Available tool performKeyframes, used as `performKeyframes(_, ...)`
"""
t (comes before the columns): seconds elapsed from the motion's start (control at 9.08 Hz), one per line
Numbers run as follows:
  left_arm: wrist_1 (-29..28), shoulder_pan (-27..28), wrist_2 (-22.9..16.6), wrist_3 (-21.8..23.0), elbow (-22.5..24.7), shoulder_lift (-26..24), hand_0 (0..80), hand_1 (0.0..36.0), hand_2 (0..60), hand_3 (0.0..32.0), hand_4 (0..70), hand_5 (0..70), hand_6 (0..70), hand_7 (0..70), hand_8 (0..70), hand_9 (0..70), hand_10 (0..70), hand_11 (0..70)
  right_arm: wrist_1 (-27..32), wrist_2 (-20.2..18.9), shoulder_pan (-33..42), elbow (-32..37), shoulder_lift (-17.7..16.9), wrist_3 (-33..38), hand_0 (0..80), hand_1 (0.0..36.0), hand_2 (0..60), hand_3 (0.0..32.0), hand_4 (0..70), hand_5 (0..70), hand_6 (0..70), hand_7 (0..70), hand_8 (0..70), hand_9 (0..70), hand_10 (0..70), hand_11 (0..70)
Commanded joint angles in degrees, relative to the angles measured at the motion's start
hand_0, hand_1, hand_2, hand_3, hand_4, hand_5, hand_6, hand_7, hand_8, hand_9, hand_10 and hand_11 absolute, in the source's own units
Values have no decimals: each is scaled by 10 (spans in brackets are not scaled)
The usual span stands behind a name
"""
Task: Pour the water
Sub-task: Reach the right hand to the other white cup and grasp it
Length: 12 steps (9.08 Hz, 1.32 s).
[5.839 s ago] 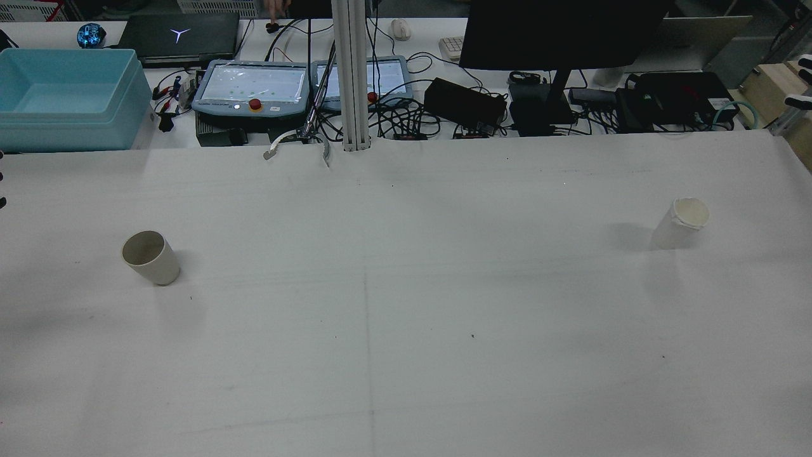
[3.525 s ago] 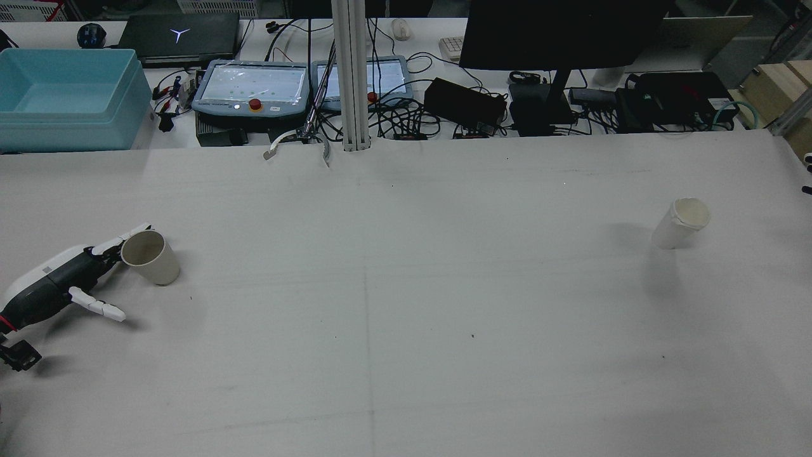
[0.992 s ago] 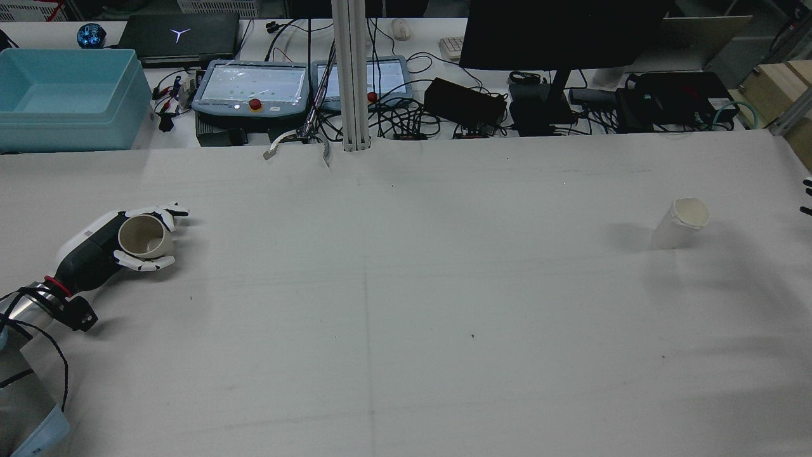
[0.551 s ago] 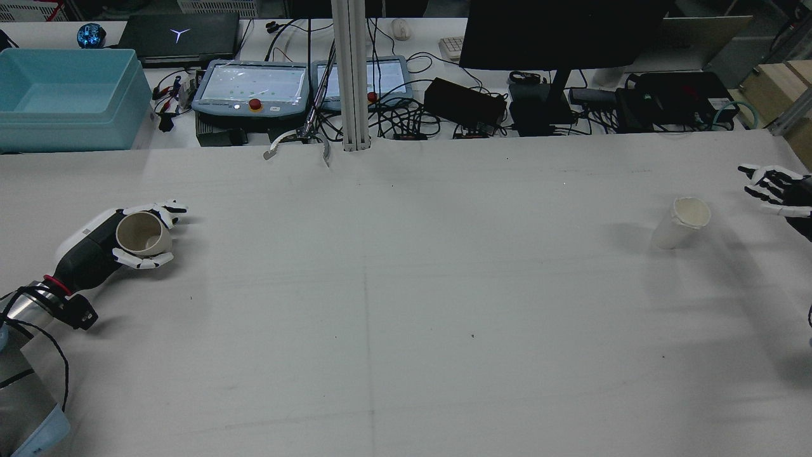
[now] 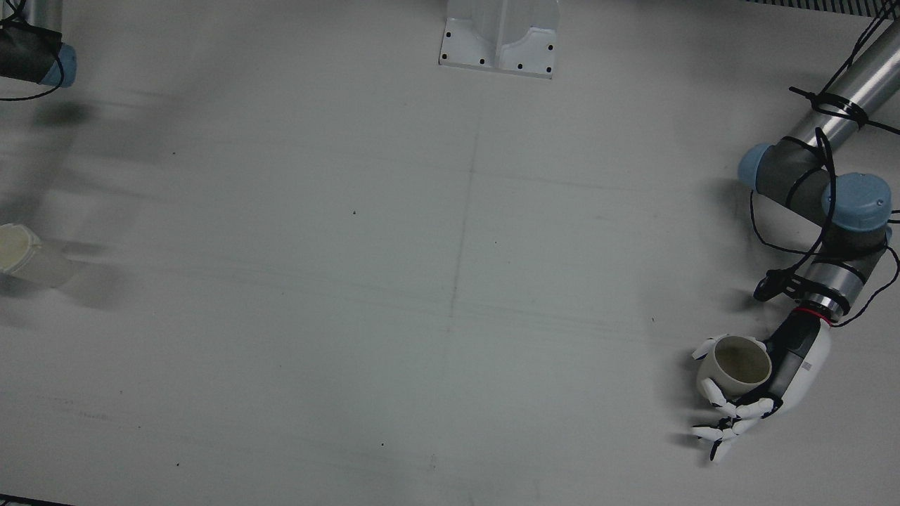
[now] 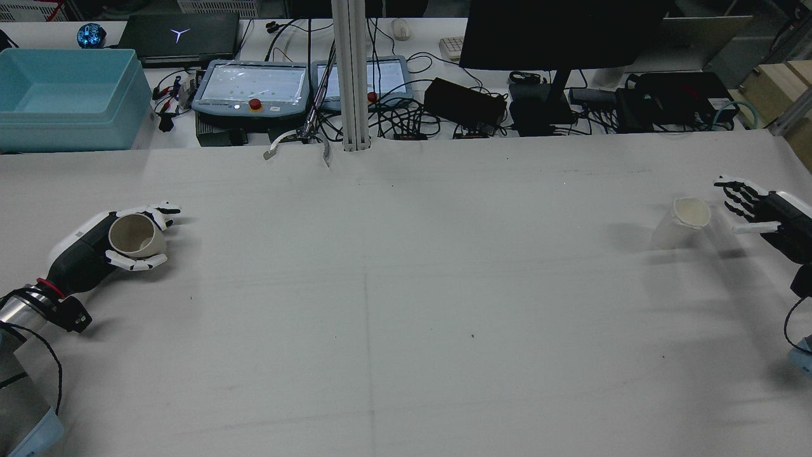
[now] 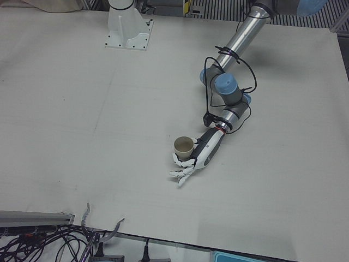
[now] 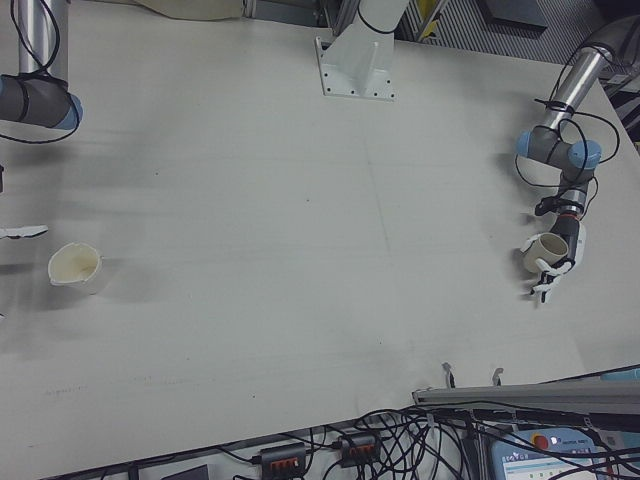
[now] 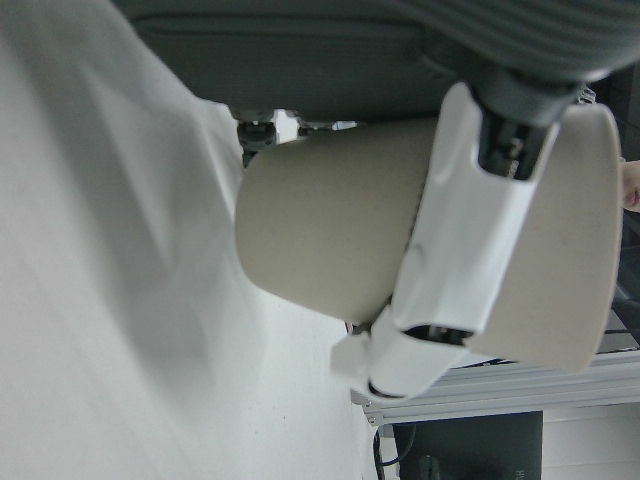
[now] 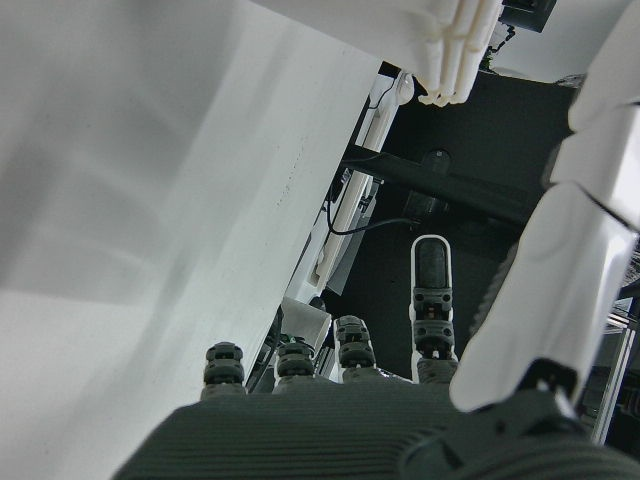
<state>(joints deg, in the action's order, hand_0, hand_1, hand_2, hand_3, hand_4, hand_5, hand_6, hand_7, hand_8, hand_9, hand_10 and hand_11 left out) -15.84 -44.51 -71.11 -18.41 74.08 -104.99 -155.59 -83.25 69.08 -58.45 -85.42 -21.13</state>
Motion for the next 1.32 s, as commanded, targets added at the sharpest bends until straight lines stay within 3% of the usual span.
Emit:
performKeyframes(0.0, -4, 0, 2, 5, 0, 1, 766, 360, 600, 0, 700, 700, 152, 273, 56, 58, 79, 138, -21, 1, -16, -53, -8, -45, 492, 143, 30, 0, 0, 300, 14, 76, 33, 30, 14, 38)
performKeyframes(0.22, -2, 0, 18, 23, -3, 3, 744, 360, 600, 0, 700, 700, 151, 271, 57, 59, 80, 140, -88, 0, -26, -107, -5, -74, 505, 170, 85, 0, 0, 451, 39, 123, 38, 49, 20, 47)
performKeyframes(0.55, -19, 0, 19, 29, -1, 32, 730, 360, 600, 0, 700, 700, 150, 267, 56, 57, 82, 141, -93, -1, -37, -108, -23, -89, 498, 160, 76, 0, 0, 427, 34, 111, 40, 51, 21, 48)
performKeyframes(0.88, -25, 0, 24, 29, -2, 33, 712, 360, 600, 0, 700, 700, 149, 263, 57, 59, 85, 145, -94, 1, -52, -108, -14, -112, 488, 147, 55, 0, 0, 353, 21, 94, 36, 40, 23, 51)
performKeyframes(0.99, -32, 0, 32, 29, -3, 38, 720, 360, 600, 0, 700, 700, 149, 264, 57, 59, 84, 145, -96, 1, -57, -108, -8, -115, 494, 155, 67, 0, 0, 366, 21, 97, 32, 37, 22, 50)
performKeyframes(1.21, -46, 0, 33, 29, -4, 49, 722, 360, 600, 0, 700, 700, 150, 264, 57, 59, 84, 144, -139, 1, -61, -121, 10, -134, 505, 172, 100, 0, 0, 486, 39, 127, 36, 50, 23, 52)
